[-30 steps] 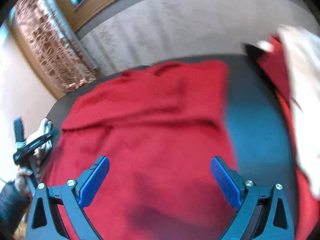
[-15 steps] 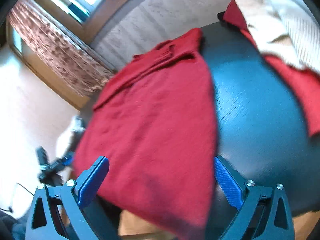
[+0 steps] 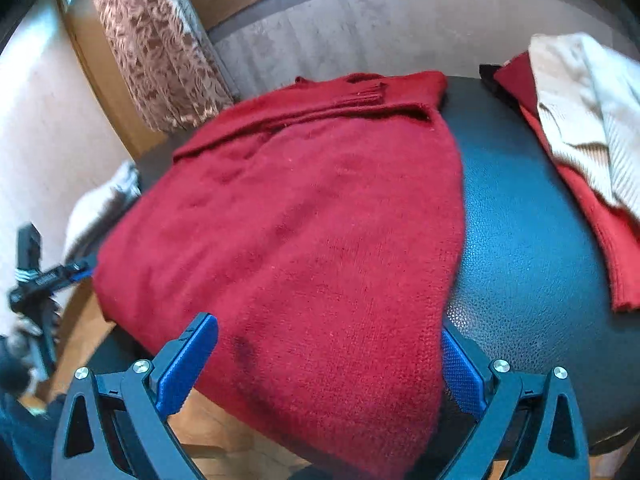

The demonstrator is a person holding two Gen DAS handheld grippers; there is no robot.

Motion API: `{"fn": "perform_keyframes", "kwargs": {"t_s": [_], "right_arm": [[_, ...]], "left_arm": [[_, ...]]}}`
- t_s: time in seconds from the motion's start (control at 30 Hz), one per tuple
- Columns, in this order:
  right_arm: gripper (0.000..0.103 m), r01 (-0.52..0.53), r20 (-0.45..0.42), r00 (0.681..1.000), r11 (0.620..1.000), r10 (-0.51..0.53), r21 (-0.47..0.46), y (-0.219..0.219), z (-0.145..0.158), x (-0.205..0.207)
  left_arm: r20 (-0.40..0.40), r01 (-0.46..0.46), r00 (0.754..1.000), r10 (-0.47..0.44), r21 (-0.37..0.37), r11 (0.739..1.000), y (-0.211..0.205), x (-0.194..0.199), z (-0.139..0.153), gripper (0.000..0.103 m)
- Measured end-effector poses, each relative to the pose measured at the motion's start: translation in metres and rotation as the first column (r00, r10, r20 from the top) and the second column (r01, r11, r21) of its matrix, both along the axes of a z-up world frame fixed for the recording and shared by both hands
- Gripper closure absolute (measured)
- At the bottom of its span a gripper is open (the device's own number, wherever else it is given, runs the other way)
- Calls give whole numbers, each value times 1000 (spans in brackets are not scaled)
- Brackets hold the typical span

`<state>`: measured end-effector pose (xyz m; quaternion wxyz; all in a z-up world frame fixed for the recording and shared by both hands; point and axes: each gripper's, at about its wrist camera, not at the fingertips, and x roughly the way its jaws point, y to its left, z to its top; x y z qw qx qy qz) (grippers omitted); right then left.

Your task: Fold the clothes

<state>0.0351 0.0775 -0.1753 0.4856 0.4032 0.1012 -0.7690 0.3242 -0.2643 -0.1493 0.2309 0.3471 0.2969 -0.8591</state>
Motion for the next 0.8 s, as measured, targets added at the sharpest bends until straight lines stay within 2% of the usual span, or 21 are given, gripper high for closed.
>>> {"fn": "perform_keyframes", "kwargs": {"t_s": [0.3,0.37,0.47,0.53,0.57,0.6,0.63,0.67,0.73,0.8], "right_arm": [[0,-28,-77,996,997,33,70,-2,-6,12],[4,-18,-99,995,996,27,91,-2,-6,16],[25,30,-118,993,996,-20,88,6,-2,16],[53,62,-105,993,996,-55,70,15,-1,10],[58,78,-91,993,995,-72,57,19,0,6],[67,93,-77,993,995,-89,45,23,0,2],[70,106,-57,993,994,-104,32,27,1,-2],[72,109,-16,994,994,-109,15,30,2,-6],[90,109,107,989,993,-105,-36,35,2,-15],[91,115,213,972,990,-94,-85,40,1,-21]], "left_arm": [[43,-37,998,34,77,996,9,-8,-4,39],[39,-50,998,46,108,993,7,-6,-5,39],[47,-64,997,58,140,988,5,-5,-5,43],[74,-63,996,54,124,990,5,-6,-5,59],[75,-56,996,46,125,991,3,-4,-5,61],[53,-50,998,42,157,986,-1,1,-5,76],[19,-42,999,39,204,978,-6,6,-5,91],[-29,-17,999,25,239,971,-9,9,-2,91],[-124,37,992,1,306,951,-15,17,3,92],[-196,103,980,-39,331,938,-14,19,11,92]]}}
